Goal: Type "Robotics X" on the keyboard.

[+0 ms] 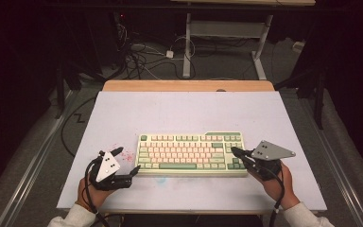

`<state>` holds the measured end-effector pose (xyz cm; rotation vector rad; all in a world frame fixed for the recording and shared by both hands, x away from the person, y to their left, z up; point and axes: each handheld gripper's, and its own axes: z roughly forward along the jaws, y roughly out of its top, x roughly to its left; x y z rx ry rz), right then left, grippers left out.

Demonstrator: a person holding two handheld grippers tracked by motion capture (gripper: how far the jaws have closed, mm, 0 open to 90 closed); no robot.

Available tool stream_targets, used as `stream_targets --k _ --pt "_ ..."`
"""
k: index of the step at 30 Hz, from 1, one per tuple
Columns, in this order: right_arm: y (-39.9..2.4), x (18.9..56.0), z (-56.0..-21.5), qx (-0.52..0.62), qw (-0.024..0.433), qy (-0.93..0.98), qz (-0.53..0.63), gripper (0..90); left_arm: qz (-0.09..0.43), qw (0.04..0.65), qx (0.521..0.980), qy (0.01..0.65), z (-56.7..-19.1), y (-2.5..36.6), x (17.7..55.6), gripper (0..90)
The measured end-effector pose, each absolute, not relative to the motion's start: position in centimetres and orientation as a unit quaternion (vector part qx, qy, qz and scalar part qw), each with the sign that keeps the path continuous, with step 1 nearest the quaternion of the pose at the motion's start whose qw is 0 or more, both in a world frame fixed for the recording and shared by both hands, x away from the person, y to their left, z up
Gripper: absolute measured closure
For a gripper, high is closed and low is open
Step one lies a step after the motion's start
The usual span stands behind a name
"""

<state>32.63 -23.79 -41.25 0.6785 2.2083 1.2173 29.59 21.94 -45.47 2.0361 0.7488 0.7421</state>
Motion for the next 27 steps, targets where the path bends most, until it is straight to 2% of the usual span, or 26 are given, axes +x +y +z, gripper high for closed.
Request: stream_targets --k 27 --pt "-21.0 34.3 -43.7 0.231 0.216 0.859 0.403 89.9 0.285 0.406 0.817 0.293 -45.7 21.6 29.7 16.4"
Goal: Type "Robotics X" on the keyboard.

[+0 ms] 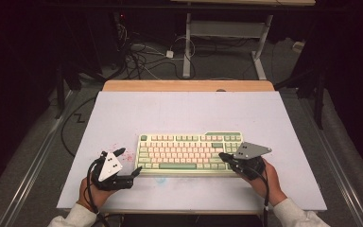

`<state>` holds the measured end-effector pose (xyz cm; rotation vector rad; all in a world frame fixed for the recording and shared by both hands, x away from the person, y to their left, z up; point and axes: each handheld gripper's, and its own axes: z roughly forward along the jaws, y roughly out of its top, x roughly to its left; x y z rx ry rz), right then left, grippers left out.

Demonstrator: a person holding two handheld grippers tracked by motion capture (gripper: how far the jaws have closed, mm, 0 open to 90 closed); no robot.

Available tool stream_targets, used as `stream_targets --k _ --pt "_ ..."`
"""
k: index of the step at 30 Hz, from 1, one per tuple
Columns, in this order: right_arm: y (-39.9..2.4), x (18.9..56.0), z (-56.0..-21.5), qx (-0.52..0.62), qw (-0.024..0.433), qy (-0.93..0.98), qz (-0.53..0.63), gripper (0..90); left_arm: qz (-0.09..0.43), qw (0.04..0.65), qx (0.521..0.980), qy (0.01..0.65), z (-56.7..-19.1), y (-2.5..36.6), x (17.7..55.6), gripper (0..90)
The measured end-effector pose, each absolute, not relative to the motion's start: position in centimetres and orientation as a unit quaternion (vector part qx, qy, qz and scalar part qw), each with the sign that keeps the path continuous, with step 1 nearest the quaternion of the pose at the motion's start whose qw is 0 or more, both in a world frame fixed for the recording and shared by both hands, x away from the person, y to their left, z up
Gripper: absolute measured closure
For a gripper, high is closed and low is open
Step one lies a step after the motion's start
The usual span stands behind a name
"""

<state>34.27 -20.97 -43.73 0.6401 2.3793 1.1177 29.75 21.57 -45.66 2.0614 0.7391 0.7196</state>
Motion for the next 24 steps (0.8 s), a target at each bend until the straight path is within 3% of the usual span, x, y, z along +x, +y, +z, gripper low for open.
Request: stream_targets --k 24 --pt "-20.1 35.5 -45.6 0.245 0.196 0.878 0.362 90.0 0.277 0.402 0.821 0.295 -45.8 21.5 29.7 16.4"
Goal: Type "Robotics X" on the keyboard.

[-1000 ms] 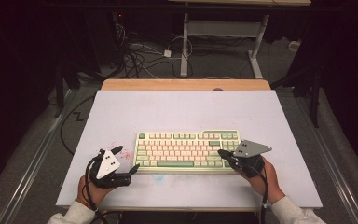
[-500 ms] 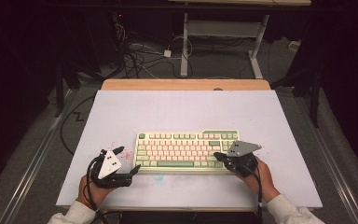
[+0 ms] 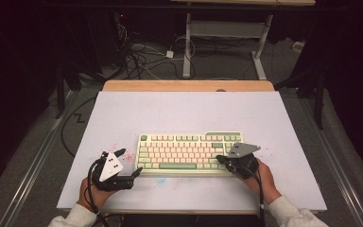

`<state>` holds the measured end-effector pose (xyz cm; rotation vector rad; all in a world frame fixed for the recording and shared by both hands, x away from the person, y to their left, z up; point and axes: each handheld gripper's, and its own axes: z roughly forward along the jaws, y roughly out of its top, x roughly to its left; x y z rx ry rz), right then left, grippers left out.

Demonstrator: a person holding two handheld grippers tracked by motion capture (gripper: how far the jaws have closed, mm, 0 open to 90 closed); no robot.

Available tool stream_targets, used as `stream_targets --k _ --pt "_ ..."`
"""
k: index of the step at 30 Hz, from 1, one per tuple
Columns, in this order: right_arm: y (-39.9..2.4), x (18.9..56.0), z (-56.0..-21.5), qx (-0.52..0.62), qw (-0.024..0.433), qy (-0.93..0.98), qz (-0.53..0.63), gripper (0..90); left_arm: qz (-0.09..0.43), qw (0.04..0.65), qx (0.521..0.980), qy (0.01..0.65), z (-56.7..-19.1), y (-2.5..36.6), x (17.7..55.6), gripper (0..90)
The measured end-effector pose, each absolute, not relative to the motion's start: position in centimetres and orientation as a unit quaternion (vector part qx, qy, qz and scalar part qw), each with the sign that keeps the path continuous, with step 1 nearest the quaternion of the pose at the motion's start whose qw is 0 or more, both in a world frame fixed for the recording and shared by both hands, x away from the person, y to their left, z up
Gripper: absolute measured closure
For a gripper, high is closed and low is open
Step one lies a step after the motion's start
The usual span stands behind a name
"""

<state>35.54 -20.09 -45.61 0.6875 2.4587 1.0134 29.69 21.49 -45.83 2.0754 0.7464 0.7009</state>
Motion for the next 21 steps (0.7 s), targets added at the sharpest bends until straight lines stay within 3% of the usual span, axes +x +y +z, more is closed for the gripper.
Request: stream_targets --k 21 --pt "-20.1 35.5 -45.6 0.252 0.198 0.878 0.356 90.0 0.227 0.419 0.829 0.294 -42.8 19.7 31.7 17.0"
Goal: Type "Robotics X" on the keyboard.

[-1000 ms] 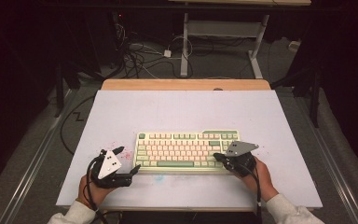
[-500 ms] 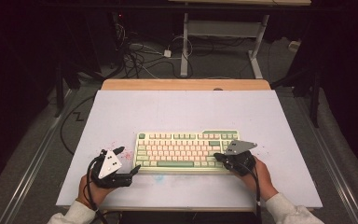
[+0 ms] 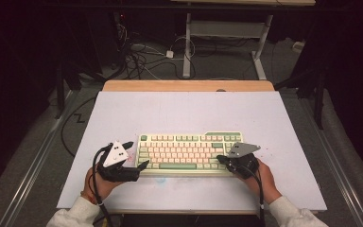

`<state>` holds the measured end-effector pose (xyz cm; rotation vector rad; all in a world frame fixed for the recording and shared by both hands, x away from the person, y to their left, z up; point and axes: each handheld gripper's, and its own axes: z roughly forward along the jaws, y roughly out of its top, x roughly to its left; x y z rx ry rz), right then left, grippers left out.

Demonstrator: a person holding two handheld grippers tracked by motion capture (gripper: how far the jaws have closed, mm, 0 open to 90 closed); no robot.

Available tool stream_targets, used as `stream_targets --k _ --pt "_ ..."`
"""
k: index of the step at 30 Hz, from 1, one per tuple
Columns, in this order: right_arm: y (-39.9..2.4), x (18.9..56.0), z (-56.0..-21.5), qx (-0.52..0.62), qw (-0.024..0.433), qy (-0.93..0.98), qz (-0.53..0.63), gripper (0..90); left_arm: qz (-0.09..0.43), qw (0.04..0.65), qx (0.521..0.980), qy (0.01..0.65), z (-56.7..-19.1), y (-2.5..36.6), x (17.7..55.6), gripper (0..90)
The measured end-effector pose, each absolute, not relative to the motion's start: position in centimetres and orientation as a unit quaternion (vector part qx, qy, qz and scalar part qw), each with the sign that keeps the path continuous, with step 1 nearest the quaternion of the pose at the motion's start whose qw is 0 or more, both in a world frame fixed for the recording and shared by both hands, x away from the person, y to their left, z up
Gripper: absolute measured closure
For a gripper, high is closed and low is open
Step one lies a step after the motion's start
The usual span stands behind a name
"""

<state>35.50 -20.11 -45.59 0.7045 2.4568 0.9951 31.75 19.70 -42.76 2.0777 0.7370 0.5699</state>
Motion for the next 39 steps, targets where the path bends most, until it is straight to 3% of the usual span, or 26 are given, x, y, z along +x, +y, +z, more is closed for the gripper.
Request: stream_targets --k 12,16,19,21,28,39 --pt "-20.1 35.4 -45.6 0.249 0.203 0.878 0.354 90.0 0.195 0.43 0.829 0.299 -41.9 18.4 34.0 27.3" --pt "-20.1 35.3 -45.6 0.248 0.203 0.878 0.355 90.0 0.187 0.428 0.833 0.296 -42.0 18.2 34.4 47.3" --pt "-20.1 35.3 -45.6 0.248 0.204 0.878 0.355 90.0 0.186 0.425 0.835 0.295 -42.1 18.0 34.6 54.9" --pt "-20.1 35.4 -45.6 0.247 0.204 0.878 0.355 90.0 0.182 0.42 0.839 0.295 -42.2 17.9 34.8 68.2" --pt "-20.1 35.3 -45.6 0.249 0.204 0.878 0.354 90.0 0.169 0.404 0.854 0.282 -42.3 16.8 35.5 86.8" --pt "-20.1 35.3 -45.6 0.247 0.206 0.879 0.354 90.0 0.148 0.377 0.874 0.268 -42.7 13.9 36.9 87.7"
